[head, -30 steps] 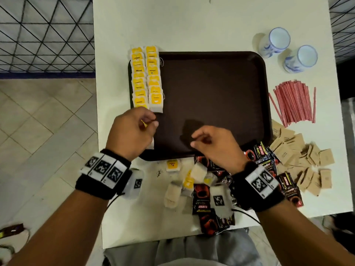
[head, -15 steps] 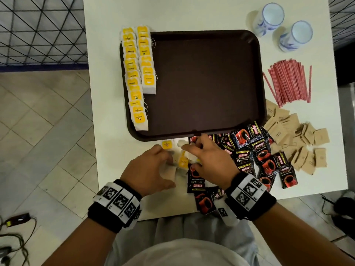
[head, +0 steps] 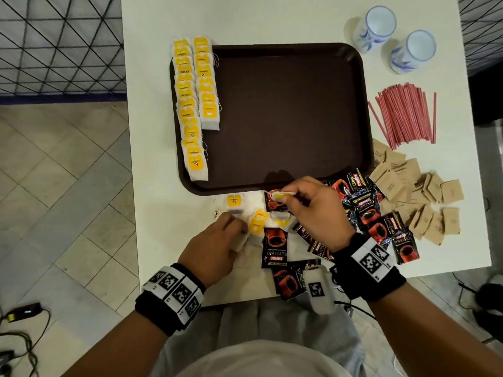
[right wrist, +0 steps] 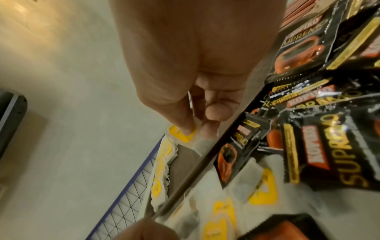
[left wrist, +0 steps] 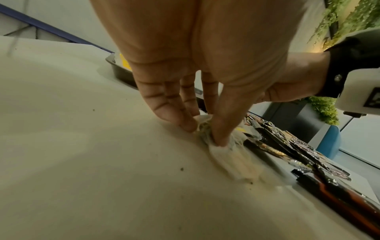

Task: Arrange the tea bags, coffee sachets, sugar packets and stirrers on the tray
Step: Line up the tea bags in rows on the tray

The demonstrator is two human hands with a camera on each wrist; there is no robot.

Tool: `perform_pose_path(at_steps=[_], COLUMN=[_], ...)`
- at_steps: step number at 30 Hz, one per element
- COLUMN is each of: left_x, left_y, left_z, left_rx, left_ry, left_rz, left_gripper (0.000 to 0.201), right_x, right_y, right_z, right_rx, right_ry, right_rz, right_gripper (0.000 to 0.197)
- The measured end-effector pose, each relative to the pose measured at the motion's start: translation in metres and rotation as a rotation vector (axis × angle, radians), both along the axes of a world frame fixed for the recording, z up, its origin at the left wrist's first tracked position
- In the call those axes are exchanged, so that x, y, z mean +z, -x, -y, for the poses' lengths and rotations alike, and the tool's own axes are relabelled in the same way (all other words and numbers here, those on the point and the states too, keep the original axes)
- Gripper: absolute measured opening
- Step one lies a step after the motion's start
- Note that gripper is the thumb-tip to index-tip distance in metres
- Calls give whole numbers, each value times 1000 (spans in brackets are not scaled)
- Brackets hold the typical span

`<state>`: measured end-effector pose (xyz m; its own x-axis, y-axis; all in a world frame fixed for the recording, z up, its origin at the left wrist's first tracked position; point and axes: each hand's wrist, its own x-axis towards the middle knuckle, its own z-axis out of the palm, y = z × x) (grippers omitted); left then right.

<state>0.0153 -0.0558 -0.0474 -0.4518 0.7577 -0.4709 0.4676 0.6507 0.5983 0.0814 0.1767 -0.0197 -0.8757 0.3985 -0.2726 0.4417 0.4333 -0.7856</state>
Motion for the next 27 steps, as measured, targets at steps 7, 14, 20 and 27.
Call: perform_pose_path(at_steps=[7,14,20,27], left_x=[-2,26,55,44], left_y=[1,17,99,194], left_z=[7,7,-21,-68], left_rx=[151,248,311,94], left_ry=[-215,-321,-286,38], left_rz=[-53,-12,-63,-152], left_gripper=[17,13,8,9], right_x=[11,10,-3,-15], right_y=[4,12,41,84], right_z=[-10,-8,-15,-9], right_rx=[-85,-115,-117,-102], right_ry=[121,251,283,319], right_rz=[81,80,53,55], right_gripper=[4,10,15,14])
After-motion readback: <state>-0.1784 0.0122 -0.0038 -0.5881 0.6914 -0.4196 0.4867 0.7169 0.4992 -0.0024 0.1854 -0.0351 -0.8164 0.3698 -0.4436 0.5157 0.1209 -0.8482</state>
